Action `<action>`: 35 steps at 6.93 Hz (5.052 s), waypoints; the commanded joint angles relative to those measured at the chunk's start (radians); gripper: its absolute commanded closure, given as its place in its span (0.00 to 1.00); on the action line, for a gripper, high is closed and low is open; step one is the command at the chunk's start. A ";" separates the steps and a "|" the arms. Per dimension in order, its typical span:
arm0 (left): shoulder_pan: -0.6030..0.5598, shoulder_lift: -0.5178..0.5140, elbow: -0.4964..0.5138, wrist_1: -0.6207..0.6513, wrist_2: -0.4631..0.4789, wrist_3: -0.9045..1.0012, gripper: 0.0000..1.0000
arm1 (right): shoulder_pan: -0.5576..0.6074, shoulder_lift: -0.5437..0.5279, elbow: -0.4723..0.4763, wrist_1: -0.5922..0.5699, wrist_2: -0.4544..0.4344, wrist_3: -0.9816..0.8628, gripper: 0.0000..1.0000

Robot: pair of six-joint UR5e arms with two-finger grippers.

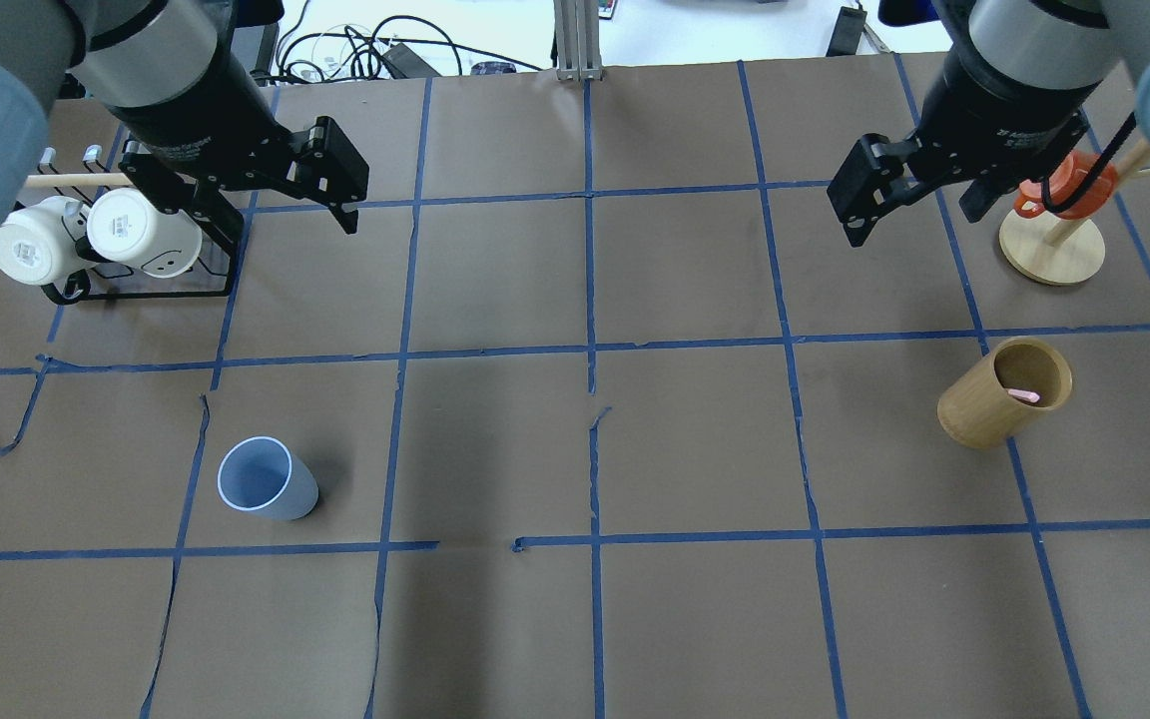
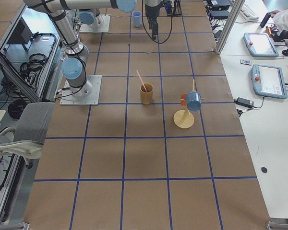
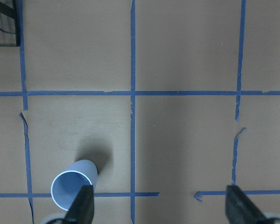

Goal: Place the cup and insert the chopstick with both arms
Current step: 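Lower the left gripper toward the blue cup while the right descends, then grasp the blue cup with the left gripper while the right grasps the pink chopstick, then carry the blue cup to center with the left gripper while the right lifts the chopstick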

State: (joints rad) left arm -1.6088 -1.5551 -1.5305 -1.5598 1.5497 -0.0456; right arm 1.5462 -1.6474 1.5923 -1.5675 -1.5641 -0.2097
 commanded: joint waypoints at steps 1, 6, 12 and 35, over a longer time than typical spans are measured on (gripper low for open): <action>0.000 0.001 0.004 0.007 0.003 0.000 0.00 | 0.000 0.000 0.000 0.001 -0.001 0.000 0.00; 0.000 0.029 -0.013 -0.006 0.009 0.000 0.00 | -0.008 0.001 0.046 0.008 -0.029 0.022 0.00; 0.016 0.038 -0.126 -0.013 0.036 0.004 0.00 | -0.014 0.003 0.074 0.007 -0.068 0.038 0.00; -0.377 -0.459 -0.076 0.572 -0.024 -0.421 1.00 | -0.279 0.069 0.208 0.088 -0.191 0.161 0.94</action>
State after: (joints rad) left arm -1.9392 -1.9488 -1.6547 -0.9878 1.5208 -0.4620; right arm 1.2671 -1.5776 1.8638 -1.5517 -1.7549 -0.0486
